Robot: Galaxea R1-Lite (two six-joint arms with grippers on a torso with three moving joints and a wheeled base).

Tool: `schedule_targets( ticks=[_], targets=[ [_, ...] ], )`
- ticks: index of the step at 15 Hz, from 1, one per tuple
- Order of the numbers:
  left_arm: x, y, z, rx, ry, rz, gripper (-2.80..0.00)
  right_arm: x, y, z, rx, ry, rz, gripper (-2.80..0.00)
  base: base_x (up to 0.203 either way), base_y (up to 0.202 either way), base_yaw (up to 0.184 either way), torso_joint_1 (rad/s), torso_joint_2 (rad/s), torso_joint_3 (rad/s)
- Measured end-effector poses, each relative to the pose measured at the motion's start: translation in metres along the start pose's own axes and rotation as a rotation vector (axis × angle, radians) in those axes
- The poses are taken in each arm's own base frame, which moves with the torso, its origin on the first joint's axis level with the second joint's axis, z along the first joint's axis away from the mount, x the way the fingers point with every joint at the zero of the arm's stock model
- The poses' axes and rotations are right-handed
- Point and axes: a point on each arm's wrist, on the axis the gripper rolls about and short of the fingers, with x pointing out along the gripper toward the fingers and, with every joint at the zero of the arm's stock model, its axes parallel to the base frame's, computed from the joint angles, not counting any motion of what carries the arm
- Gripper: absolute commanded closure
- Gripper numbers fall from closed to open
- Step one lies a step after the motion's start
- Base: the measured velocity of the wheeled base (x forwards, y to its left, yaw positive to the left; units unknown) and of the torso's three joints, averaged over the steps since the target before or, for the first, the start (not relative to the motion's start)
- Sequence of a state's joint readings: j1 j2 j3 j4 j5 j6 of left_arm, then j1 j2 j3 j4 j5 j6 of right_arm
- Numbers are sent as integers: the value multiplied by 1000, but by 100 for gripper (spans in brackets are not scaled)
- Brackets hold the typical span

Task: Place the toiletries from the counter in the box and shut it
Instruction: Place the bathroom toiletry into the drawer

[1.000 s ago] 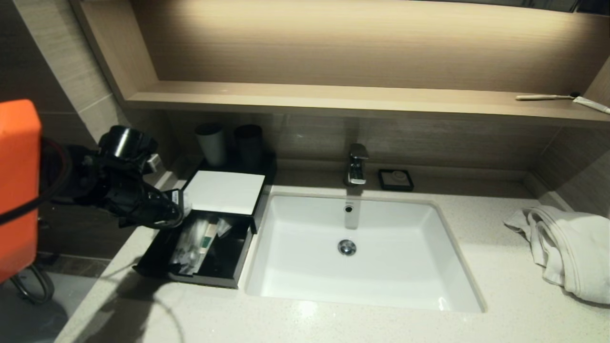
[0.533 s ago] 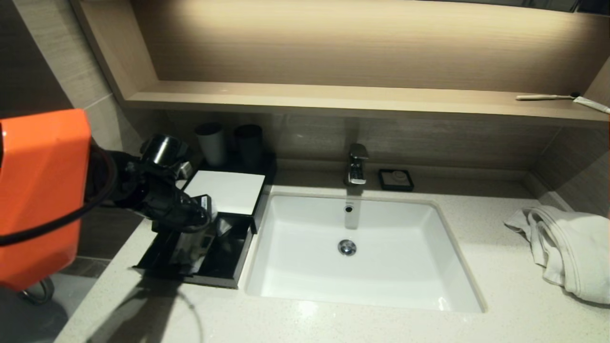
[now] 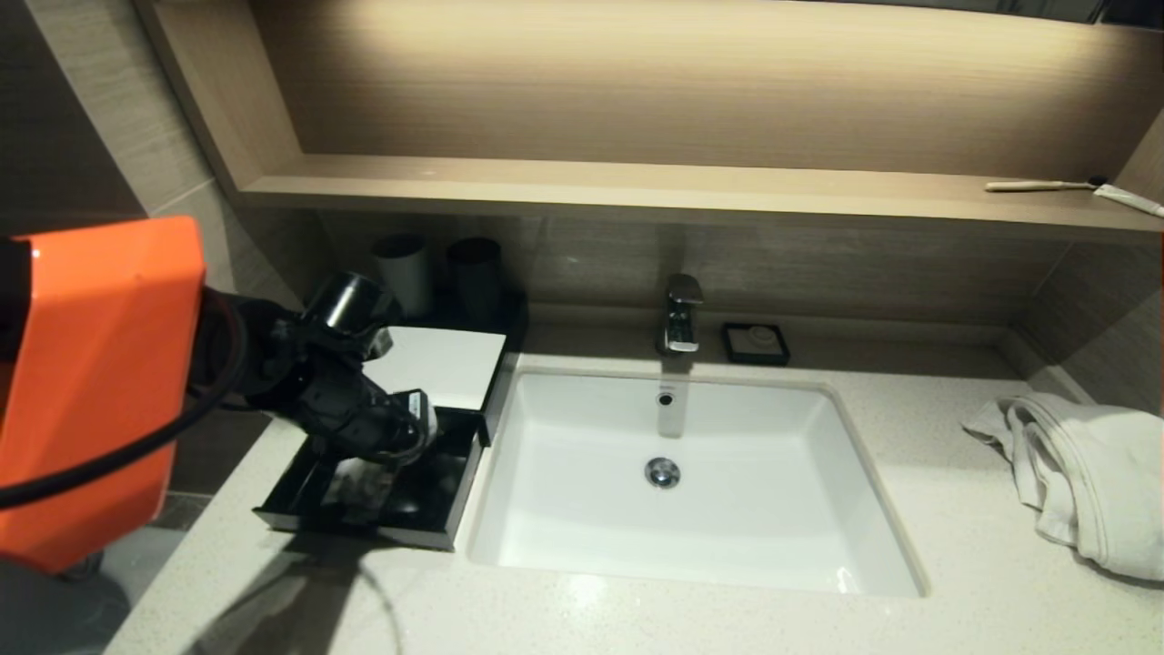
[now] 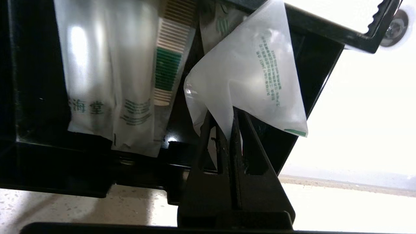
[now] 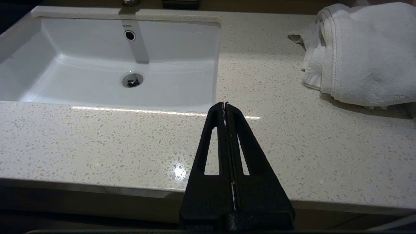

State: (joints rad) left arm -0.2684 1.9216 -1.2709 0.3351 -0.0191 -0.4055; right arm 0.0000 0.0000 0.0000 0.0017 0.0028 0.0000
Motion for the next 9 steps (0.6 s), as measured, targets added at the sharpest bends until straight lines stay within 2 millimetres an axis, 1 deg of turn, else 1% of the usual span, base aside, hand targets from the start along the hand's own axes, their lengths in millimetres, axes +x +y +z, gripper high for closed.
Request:
schedule_targets(
  ticks=[4,9],
  targets=[
    [4,1,-5,3,37,18,0,0,0,0,0,0,0,0,0,0,0,0,0,0],
    [14,2,-10,6,71,32,0,0,0,0,0,0,0,0,0,0,0,0,0,0]
  ],
)
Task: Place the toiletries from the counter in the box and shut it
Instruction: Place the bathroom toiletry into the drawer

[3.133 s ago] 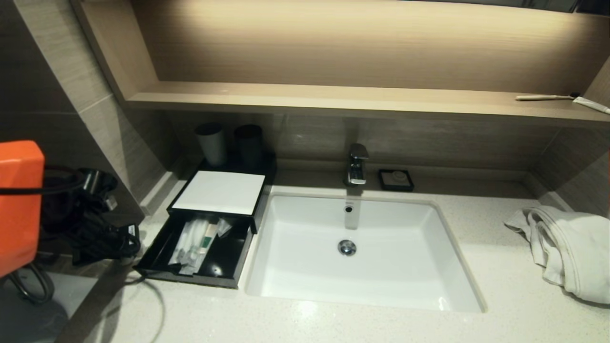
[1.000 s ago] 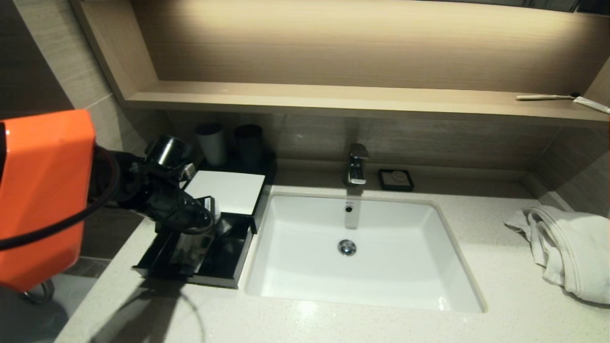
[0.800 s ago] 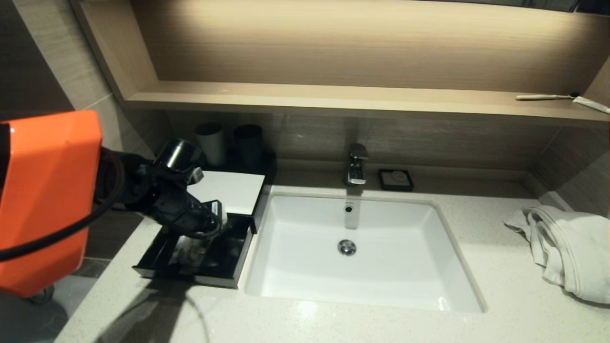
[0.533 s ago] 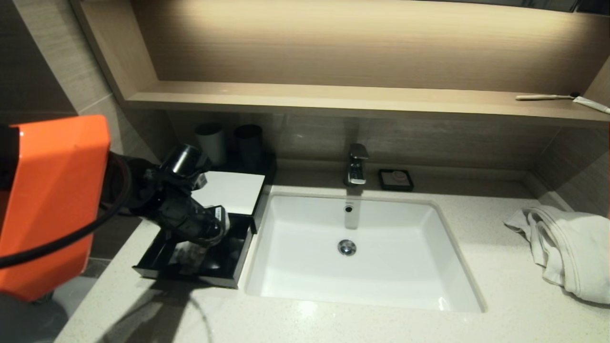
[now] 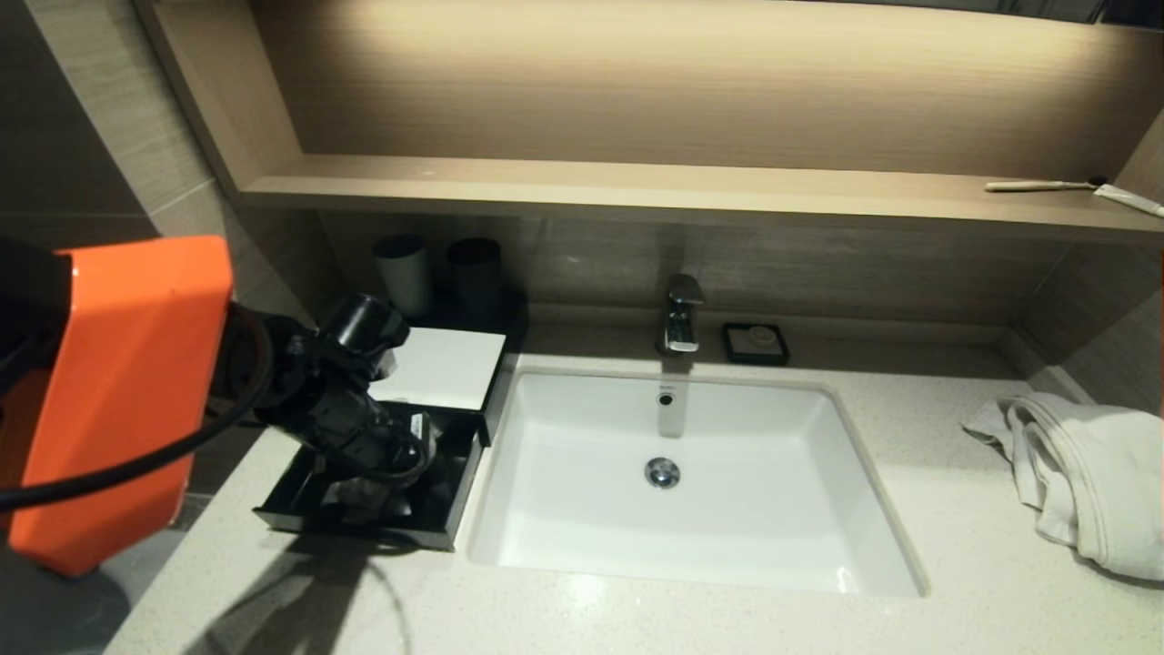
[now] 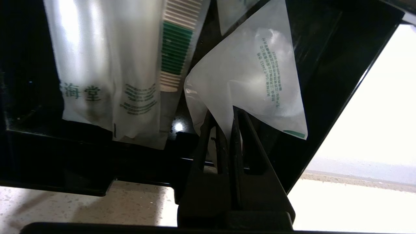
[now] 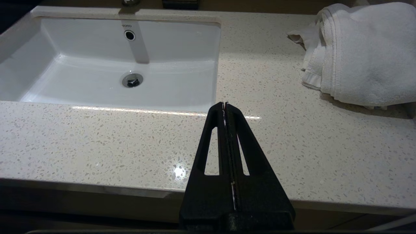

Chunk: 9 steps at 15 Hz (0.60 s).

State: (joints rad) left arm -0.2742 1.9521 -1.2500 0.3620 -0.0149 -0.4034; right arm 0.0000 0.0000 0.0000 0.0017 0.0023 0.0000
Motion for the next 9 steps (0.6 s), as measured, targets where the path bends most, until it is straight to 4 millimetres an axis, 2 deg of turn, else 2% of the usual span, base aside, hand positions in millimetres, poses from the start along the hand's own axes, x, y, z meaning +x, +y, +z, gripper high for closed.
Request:
schedule_targets(
  ticks=[1,2,3,9],
  targets=[
    [1,-1,-1,4,3,0,0,0,0,0,0,0,0,0,0,0,0,0,0,0],
    [3,-2,-1,8,8,0,-155,0,0,0,0,0,0,0,0,0,0,0,0,0],
    [4,-3,-2,12,12,1,-280,0,0,0,0,0,1,0,0,0,0,0,0,0],
    [4,-5,0,14,5,-1,-280,0,0,0,0,0,0,0,0,0,0,0,0,0]
  ],
)
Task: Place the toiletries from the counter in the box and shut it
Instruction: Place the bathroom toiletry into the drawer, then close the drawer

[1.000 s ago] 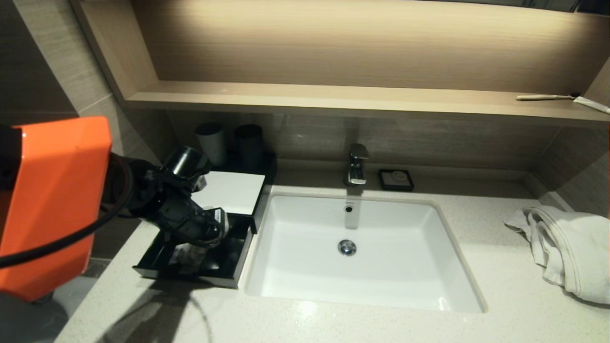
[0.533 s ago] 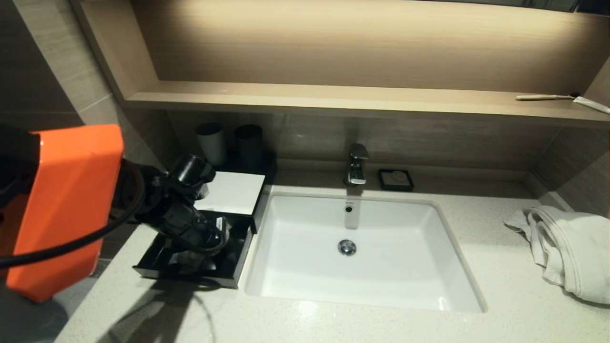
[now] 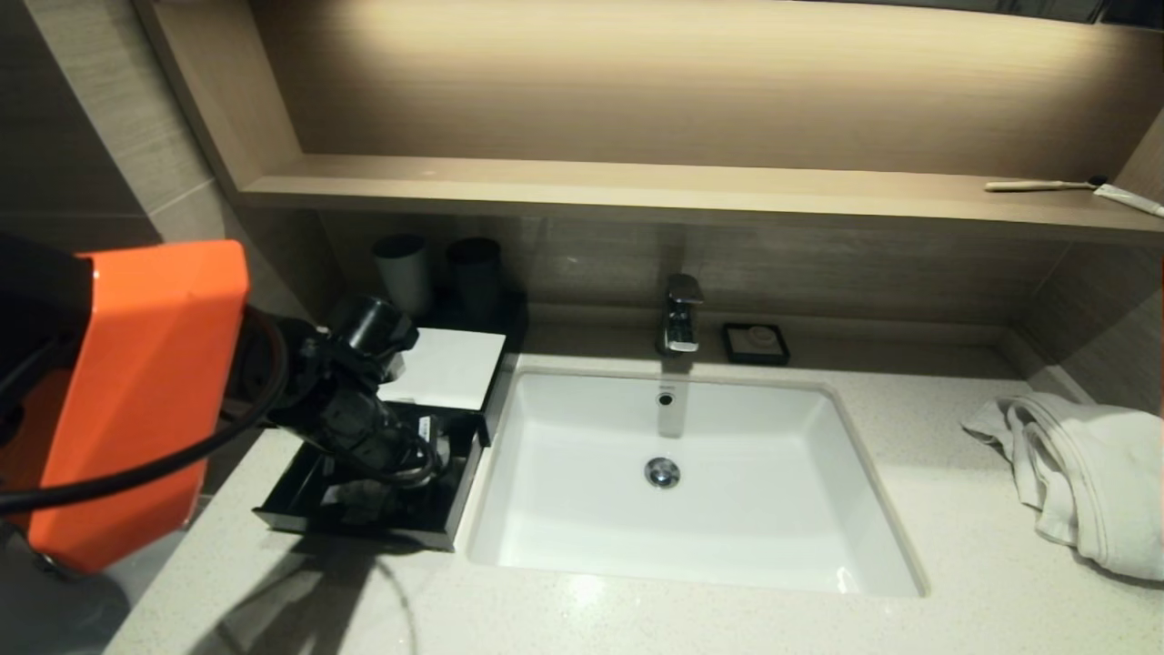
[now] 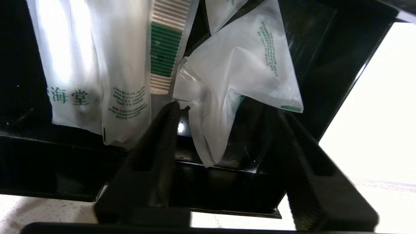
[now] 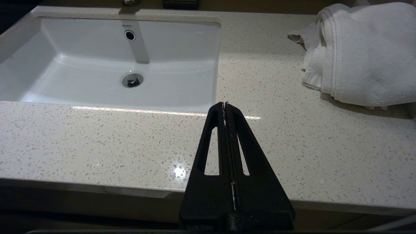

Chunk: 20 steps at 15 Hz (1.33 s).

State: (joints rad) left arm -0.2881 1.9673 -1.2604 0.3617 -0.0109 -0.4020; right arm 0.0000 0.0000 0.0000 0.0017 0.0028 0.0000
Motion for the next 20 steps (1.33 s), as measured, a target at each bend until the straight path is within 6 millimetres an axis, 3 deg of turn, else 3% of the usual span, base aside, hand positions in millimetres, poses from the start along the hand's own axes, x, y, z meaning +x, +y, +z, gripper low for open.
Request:
schedule_targets(
  ticks=[6,7,13,20],
  targets=[
    [-27,-1,2,0,-66,-21,-280,0,0,0,0,0,0,0,0,0,0,0,0,0],
    [-33,0,1,1,-76,-25,0,0,0,0,0,0,0,0,0,0,0,0,0,0],
    [-59,11,-26,4,-30,-6,0,0,0,0,0,0,0,0,0,0,0,0,0,0],
    [-54,25,-60,6,57,31,0,0,0,0,0,0,0,0,0,0,0,0,0,0]
  ],
)
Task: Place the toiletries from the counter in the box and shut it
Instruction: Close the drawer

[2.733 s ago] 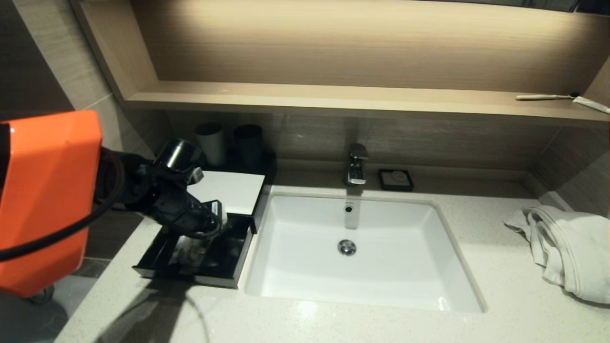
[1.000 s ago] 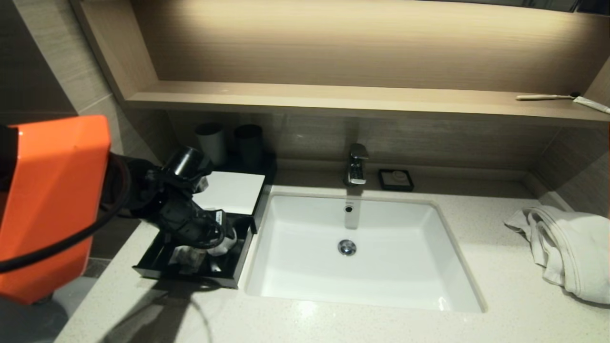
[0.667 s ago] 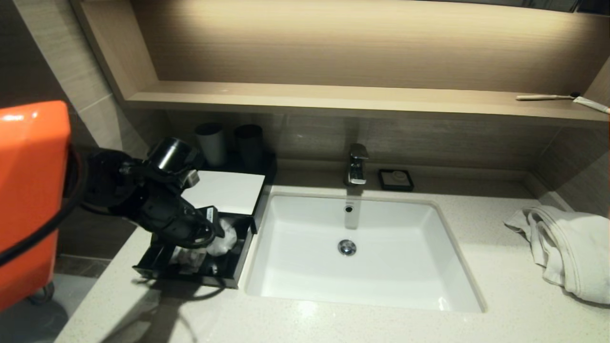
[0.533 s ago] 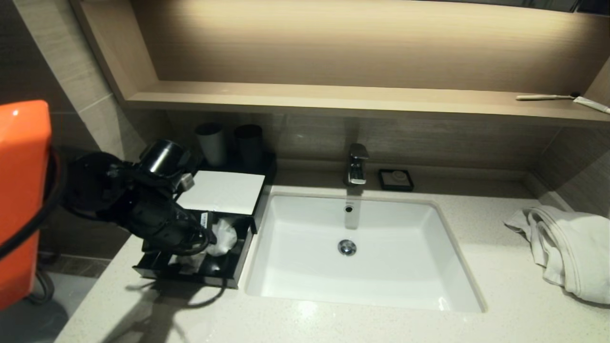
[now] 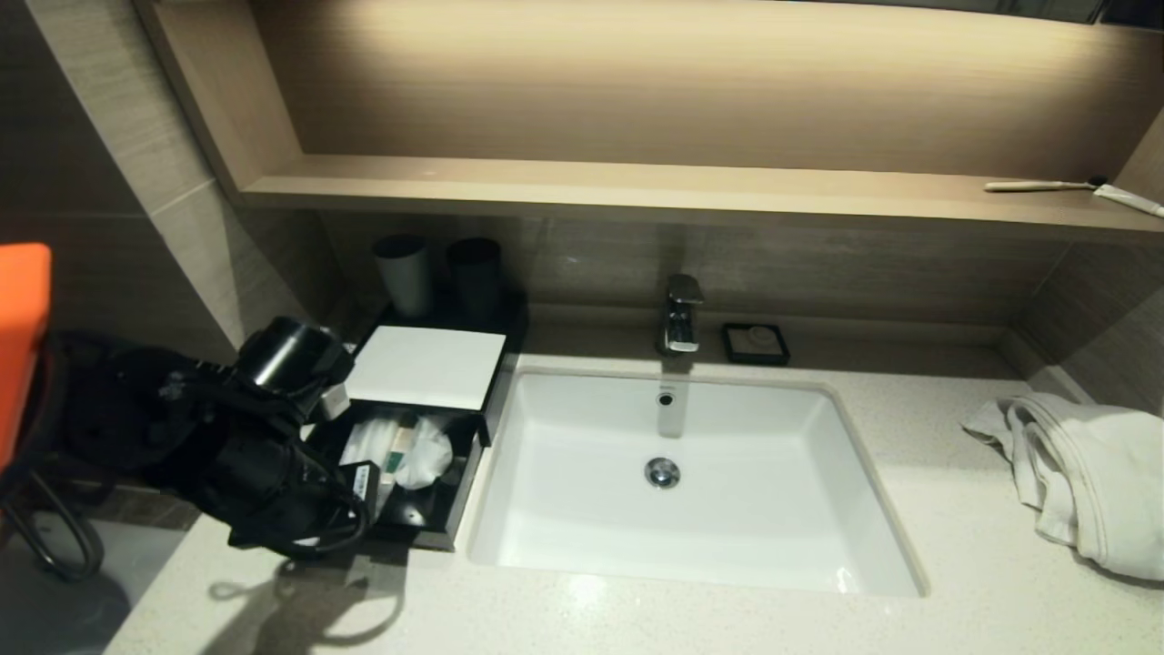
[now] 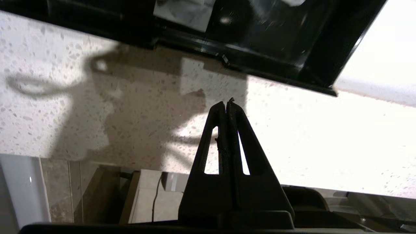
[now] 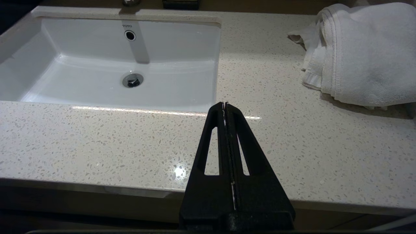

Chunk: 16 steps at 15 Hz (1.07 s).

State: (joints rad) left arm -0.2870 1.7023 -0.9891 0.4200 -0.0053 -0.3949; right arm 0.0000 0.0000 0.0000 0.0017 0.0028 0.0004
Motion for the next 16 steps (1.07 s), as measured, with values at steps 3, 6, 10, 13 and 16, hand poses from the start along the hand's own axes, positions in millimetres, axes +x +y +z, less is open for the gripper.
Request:
schedule_targets(
  ticks=[3,6,10,13,16],
  targets=[
    [6,5,-11,-1,39,17,0,0,0,0,0,0,0,0,0,0,0,0,0,0],
    [14,9,-17,-5,37,19,0,0,0,0,0,0,0,0,0,0,0,0,0,0],
    [28,14,-21,-7,2,9,0,0,0,0,0,0,0,0,0,0,0,0,0,0],
    [35,17,-18,-12,-6,12,0,0,0,0,0,0,0,0,0,0,0,0,0,0],
    [42,20,-13,-26,-6,19,0,0,0,0,0,0,0,0,0,0,0,0,0,0]
  ],
)
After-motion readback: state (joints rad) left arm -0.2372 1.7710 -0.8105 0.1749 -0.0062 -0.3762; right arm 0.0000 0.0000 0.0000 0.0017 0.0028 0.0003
